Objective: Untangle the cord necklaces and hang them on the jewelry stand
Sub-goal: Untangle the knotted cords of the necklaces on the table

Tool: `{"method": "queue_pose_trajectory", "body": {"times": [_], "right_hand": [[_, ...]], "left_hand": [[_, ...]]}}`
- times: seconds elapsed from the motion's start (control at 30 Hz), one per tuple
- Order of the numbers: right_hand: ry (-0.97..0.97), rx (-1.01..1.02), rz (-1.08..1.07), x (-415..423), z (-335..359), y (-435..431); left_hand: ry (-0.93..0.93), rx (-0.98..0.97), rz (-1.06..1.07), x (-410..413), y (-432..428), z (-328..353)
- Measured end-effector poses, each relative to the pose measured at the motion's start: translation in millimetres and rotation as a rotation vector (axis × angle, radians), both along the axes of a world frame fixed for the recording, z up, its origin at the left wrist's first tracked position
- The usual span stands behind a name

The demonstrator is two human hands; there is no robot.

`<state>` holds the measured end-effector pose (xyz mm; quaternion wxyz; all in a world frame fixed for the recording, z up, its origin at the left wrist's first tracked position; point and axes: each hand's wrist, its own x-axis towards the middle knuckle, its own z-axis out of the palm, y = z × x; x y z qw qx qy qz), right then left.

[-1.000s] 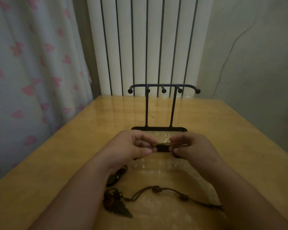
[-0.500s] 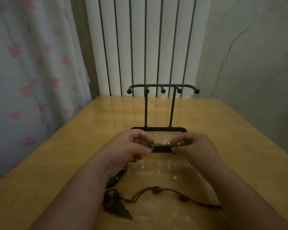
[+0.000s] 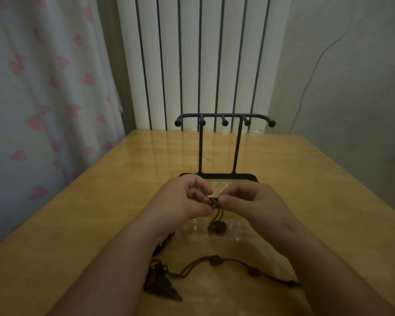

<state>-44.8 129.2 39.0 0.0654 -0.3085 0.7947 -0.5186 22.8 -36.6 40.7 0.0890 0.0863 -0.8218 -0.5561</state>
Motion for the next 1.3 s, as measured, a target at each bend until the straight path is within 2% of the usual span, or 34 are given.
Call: {"method": "queue_pose_trajectory", "body": {"times": [0.17, 0.37, 0.53, 0.73, 0.87, 1.0, 1.3], "right_hand": [[0.064, 0.119, -0.047, -1.0, -3.5, -1.9], [0.093, 0.109, -0.048, 1.5, -2.5, -2.9], [-0.007, 0.011, -0.045, 2.5, -2.1, -3.6], [-0.313, -0.252, 0.014, 1.8, 2.6, 0.6], [-0.253, -0.197, 0.059, 4.2, 2.7, 0.2], [-0.213, -0.153, 0.015, 5.2, 2.4, -0.3], [-0.373, -0.264, -0.006, 5.4, 5.6, -0.6]], "left_hand": [[0.009, 0.037, -0.062, 1.4, -1.1, 0.1], [0.009, 0.172, -0.072, 3.7, -0.5, 1.0], [-0.026, 0.153, -0.078, 2.3, -1.2, -0.2], [0.007, 0.089, -0.022, -0.3, 2.4, -0.3], [0.024, 0.064, -0.015, 0.1, 3.5, -0.3], [0.01, 0.076, -0.025, 0.9, 3.3, 0.5], [0.037, -0.008, -0.006, 0.7, 7.8, -1.8]]}}
